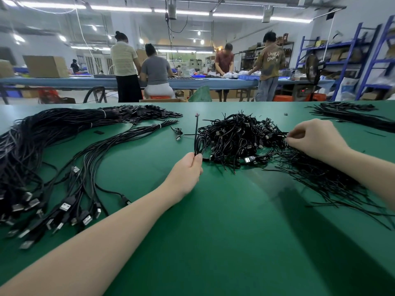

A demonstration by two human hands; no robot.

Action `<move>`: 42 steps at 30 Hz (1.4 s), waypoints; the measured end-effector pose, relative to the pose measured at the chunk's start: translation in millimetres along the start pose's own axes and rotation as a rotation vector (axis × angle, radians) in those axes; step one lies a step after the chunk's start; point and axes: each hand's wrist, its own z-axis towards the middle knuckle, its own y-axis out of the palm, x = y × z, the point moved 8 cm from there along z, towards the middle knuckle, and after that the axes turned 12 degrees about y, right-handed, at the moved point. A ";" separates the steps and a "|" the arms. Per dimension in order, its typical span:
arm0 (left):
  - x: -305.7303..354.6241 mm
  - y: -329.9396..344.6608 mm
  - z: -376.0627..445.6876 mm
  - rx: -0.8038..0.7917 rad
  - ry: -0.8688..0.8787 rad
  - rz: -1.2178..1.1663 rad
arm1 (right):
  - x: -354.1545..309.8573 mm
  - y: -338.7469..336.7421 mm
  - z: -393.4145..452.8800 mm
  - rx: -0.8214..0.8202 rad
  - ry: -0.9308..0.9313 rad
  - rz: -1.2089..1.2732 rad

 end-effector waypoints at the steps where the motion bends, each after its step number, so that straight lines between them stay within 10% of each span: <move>1: 0.8 0.1 -0.7 -0.002 0.000 -0.007 | -1.1 5.2 0.4 -0.008 0.023 -0.098; 5: 4.0 -0.9 -3.6 0.010 0.001 0.006 | 12.8 27.9 -2.2 -0.111 0.157 -0.519; 10: 6.8 -2.7 -3.2 0.023 0.001 0.019 | 26.7 26.2 10.4 -0.145 0.303 -0.125; 16: 5.4 -1.4 -2.5 0.004 -0.012 0.041 | -43.7 3.3 -20.3 -0.041 0.038 0.465; 29: 14.3 1.3 -4.1 -0.045 0.106 0.339 | -155.7 68.6 -88.8 -0.287 -0.240 0.595; 42: 21.0 14.6 -9.4 -0.127 0.158 0.555 | -178.4 36.3 -104.7 -0.064 -0.635 0.090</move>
